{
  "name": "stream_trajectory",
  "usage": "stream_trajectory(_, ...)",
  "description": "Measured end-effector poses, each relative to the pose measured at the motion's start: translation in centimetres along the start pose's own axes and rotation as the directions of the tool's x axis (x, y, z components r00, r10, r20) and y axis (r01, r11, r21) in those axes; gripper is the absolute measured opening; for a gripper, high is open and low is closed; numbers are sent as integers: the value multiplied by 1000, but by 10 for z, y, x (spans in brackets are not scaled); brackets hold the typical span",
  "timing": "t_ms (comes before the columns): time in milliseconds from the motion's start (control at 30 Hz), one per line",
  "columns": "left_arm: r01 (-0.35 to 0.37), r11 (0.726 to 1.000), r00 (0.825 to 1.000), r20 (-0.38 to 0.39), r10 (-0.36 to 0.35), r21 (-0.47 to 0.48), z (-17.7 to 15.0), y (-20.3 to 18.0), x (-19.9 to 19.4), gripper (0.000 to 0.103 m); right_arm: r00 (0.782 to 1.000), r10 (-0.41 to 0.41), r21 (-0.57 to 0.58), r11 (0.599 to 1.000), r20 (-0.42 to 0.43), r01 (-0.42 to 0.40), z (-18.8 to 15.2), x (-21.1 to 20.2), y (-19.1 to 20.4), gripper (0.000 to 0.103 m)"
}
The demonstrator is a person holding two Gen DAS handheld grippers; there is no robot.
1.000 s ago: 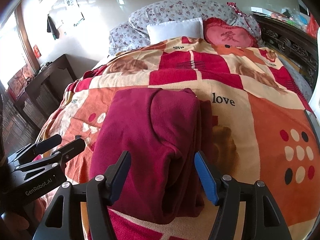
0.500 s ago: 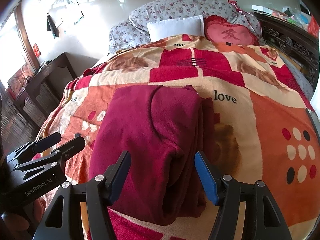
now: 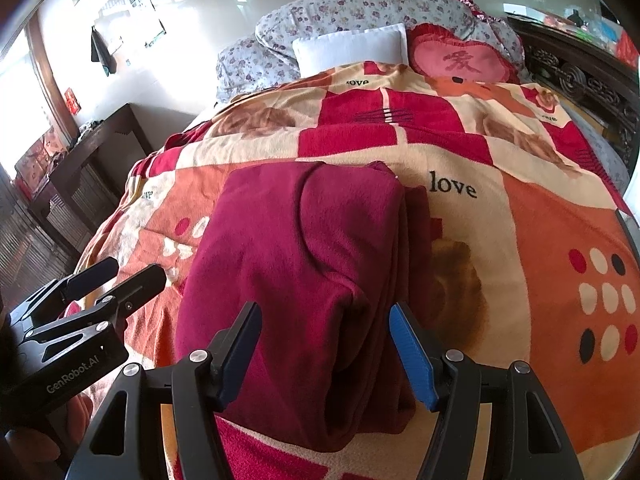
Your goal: Fold small clothes
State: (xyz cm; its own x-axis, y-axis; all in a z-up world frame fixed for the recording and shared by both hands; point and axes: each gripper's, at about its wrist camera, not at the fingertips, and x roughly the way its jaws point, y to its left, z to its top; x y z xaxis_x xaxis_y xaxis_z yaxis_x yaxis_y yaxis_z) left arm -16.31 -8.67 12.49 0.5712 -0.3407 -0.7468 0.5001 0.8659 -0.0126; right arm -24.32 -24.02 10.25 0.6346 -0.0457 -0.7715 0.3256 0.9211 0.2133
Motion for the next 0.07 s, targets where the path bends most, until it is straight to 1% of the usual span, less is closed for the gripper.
stream_trajectory(67, 10, 1000, 1000, -8, -11, -7, 0, 3, 2, 73, 1000, 0, 0, 1000, 0, 0, 0, 1, -2, 64)
